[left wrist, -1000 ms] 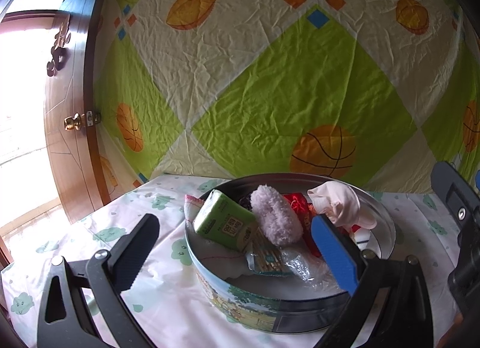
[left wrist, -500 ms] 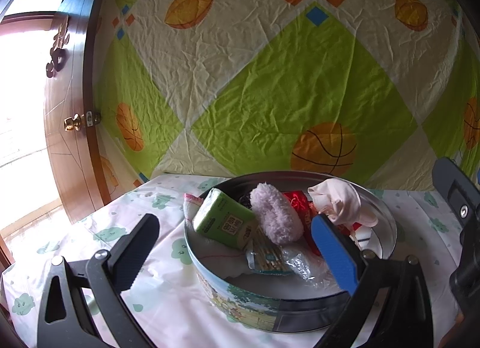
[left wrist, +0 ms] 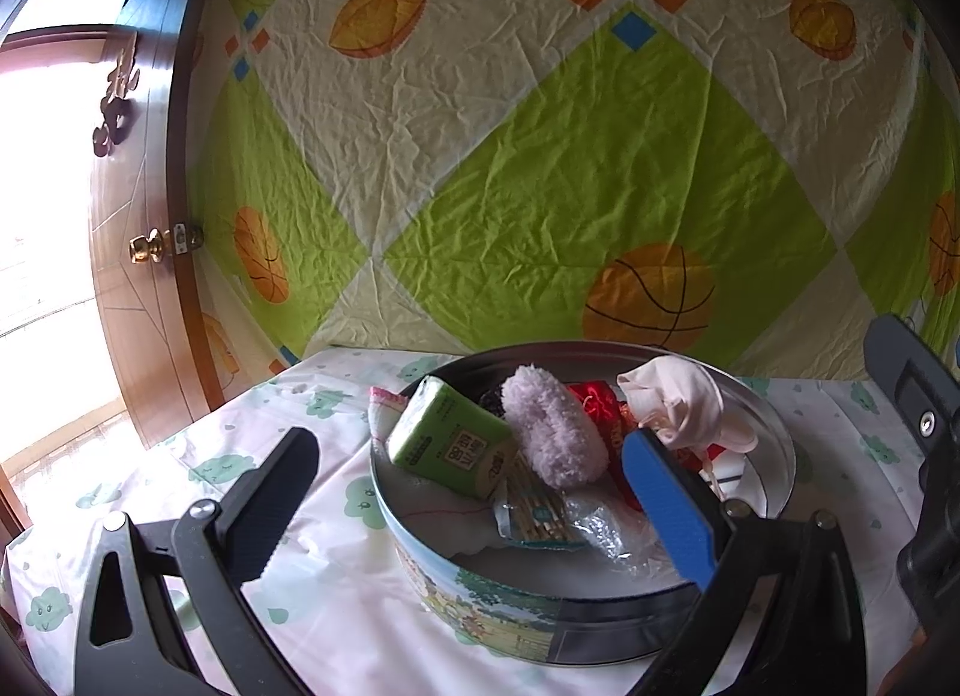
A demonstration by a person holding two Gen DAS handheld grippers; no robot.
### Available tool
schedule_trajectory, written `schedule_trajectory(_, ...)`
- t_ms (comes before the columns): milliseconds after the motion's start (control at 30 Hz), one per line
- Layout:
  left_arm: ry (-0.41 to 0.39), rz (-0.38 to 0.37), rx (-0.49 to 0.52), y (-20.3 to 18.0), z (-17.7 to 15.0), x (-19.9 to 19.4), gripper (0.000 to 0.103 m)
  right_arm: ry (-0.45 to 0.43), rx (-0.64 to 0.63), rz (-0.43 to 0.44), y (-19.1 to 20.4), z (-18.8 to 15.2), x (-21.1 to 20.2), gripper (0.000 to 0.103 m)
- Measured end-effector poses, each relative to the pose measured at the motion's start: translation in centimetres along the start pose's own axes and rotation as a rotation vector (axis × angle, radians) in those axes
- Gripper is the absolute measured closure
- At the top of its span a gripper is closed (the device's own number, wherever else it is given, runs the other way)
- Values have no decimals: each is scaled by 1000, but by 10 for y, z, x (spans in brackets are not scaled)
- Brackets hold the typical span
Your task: Organize soft objects
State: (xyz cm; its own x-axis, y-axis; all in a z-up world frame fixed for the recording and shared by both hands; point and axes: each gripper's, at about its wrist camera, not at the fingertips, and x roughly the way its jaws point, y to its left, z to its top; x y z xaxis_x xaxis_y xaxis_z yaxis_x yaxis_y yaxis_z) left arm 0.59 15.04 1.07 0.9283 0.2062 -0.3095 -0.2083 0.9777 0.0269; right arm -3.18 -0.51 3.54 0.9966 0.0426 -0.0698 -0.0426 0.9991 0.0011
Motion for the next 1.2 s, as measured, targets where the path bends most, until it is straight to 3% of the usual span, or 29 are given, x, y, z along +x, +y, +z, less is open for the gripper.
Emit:
schedule_trajectory(400,5,7,-5,2,0,1,0,2,4,1,-3,-1,2,9)
schedule_trajectory(567,56,-4,-35,15,1,9,0,59,-22,36,-7,6,14,9)
schedule_trajectory(700,109,5,-51,24,1,20,0,148,14,81,-15,7,30,10)
schedule_trajectory(800,157,-24,-76,31,1,28,0,211,30,110,-16,3,41,21)
schedule_trajectory(933,186,-31,-77,41,6,31,0,282,-10,173,-2,6,60,23)
schedule_trajectory(1033,197,-19,-64,54,8,30,0,337,-73,224,14,12,74,38)
schedule_trajectory(1200,242,12,-62,78,7,33,1,551,-96,383,61,6,112,42)
